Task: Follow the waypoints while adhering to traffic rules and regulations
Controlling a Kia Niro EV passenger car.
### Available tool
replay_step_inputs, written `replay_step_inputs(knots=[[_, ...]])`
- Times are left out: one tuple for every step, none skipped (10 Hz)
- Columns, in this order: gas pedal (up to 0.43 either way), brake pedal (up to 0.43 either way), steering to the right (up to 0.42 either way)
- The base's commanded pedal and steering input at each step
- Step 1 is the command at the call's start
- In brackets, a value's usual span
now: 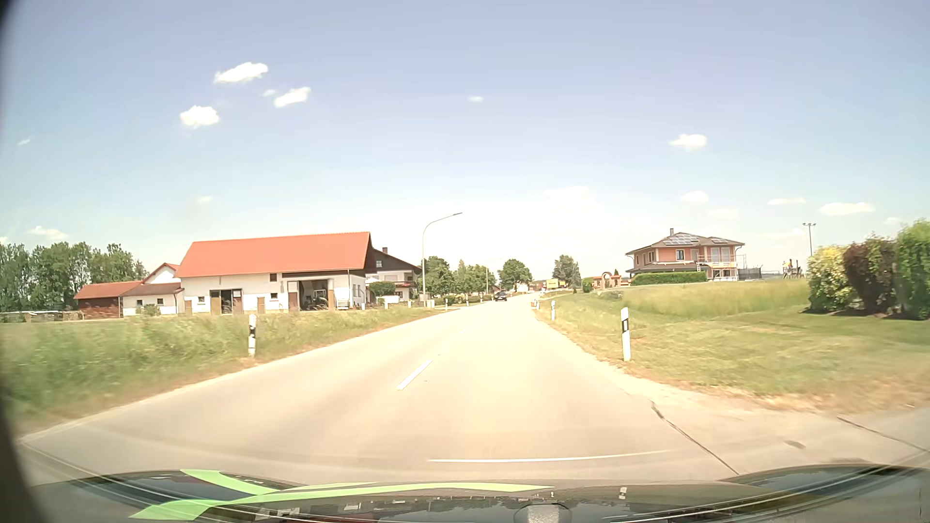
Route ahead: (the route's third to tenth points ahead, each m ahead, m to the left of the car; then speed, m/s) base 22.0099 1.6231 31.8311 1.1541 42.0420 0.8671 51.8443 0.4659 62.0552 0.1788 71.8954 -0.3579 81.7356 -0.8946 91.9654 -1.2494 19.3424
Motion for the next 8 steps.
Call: replay_step_inputs(knots=[[0.228, 0.0, 0.005], [0.228, 0.0, 0.005], [0.228, 0.0, 0.004], [0.209, 0.0, 0.004], [0.197, 0.0, 0.004], [0.197, 0.0, 0.004], [0.197, 0.0, 0.004], [0.209, 0.0, 0.004]])
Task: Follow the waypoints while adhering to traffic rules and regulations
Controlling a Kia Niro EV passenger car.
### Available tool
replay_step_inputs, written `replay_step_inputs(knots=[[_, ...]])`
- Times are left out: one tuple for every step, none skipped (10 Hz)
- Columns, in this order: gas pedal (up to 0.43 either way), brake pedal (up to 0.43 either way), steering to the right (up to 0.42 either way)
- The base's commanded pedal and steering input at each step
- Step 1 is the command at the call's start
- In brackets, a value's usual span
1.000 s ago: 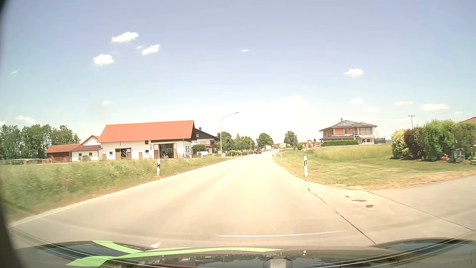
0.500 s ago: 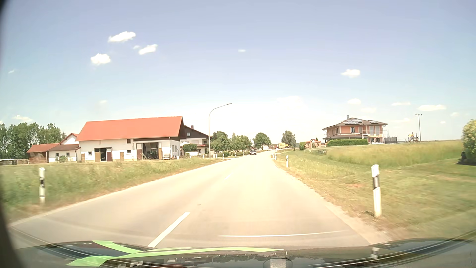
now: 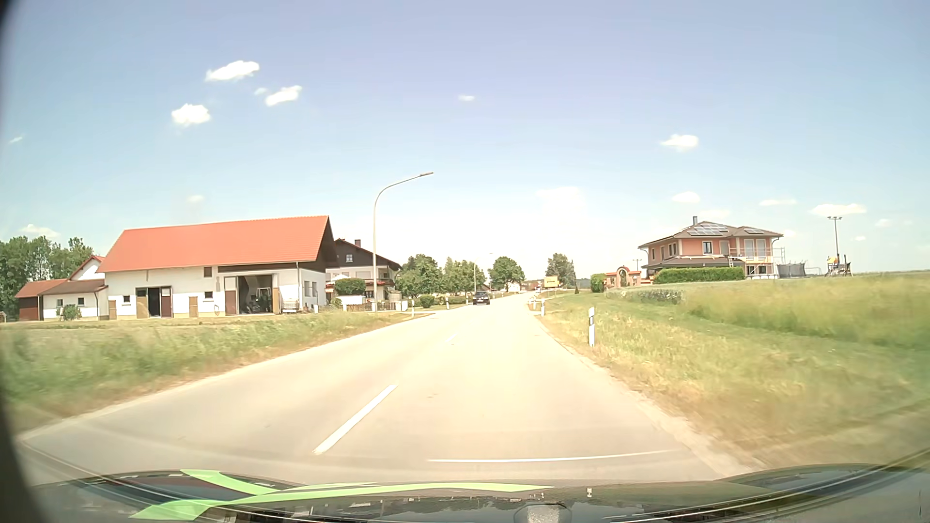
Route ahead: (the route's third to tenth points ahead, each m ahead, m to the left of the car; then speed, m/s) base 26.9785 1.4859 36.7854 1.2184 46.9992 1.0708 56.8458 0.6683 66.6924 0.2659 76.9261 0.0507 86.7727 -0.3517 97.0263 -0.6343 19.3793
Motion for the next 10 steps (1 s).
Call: replay_step_inputs(knots=[[0.228, 0.0, 0.004], [0.228, 0.0, 0.003], [0.24, 0.0, 0.003], [0.24, 0.0, 0.0], [0.24, 0.0, 0.0], [0.22, 0.0, 0.0], [0.177, 0.0, 0.0], [0.169, 0.0, 0.0], [0.169, 0.0, 0.0], [0.177, 0.0, 0.0]])
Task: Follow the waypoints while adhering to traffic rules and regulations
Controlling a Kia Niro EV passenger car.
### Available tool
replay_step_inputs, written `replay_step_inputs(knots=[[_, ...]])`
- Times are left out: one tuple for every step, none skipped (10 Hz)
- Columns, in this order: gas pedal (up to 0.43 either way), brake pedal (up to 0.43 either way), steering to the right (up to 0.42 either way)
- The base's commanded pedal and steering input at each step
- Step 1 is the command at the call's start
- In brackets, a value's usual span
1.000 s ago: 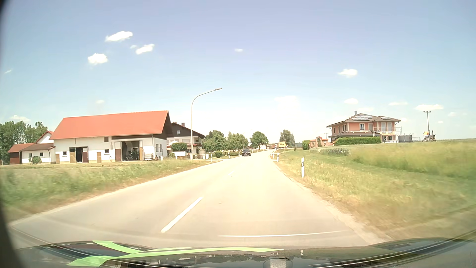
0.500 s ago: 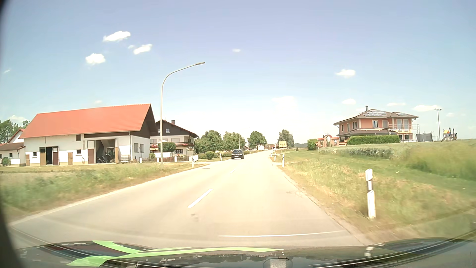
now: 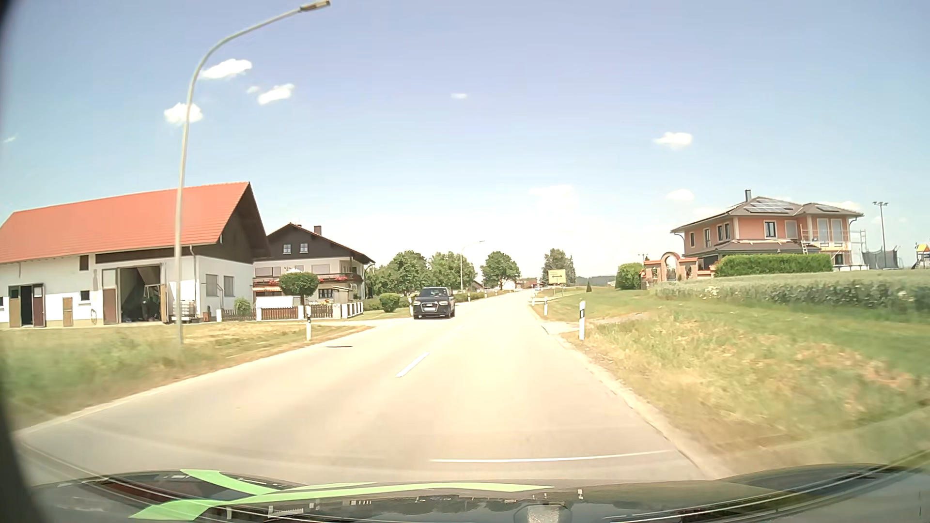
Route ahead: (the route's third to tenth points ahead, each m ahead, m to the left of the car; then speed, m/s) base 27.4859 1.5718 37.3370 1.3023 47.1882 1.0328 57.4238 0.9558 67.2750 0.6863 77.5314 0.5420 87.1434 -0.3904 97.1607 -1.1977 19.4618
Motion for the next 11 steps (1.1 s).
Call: replay_step_inputs(knots=[[0.197, 0.0, 0.0], [0.209, 0.0, 0.0], [0.22, 0.0, 0.0], [0.228, 0.0, 0.0], [0.228, 0.0, 0.0], [0.197, 0.0, 0.0], [0.169, 0.0, 0.0], [0.169, 0.0, 0.0], [0.157, 0.0, 0.0], [0.157, 0.0, 0.001], [0.157, 0.0, 0.002]])
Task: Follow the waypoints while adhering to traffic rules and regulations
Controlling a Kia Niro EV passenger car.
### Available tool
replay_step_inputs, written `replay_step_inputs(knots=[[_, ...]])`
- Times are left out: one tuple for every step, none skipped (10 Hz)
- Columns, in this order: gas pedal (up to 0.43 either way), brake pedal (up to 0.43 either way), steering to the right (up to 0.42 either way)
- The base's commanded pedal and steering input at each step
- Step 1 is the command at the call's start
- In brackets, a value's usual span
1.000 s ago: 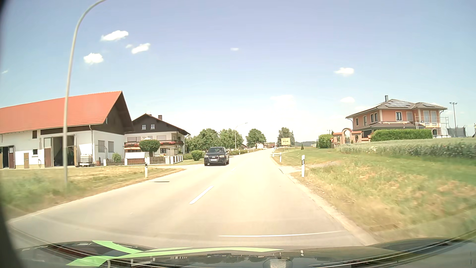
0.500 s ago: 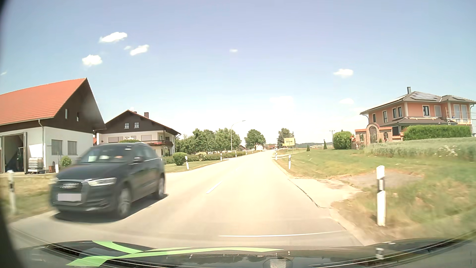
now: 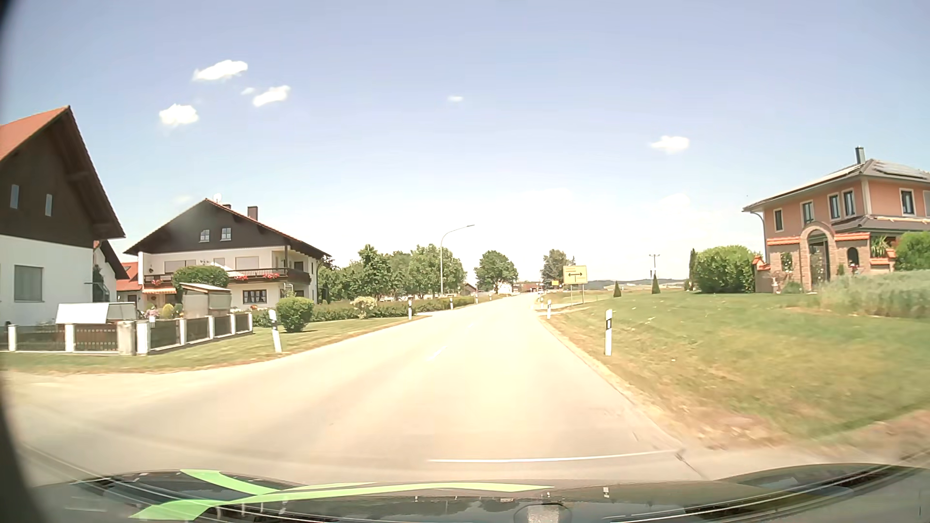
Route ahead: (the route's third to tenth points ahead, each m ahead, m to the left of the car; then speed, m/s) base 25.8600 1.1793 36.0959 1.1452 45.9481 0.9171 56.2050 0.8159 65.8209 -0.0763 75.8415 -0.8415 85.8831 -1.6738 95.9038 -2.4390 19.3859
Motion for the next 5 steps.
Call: replay_step_inputs(knots=[[0.15, 0.0, 0.003], [0.138, 0.0, 0.003], [0.118, 0.0, 0.003], [0.118, 0.0, 0.003], [0.098, 0.0, 0.003]])
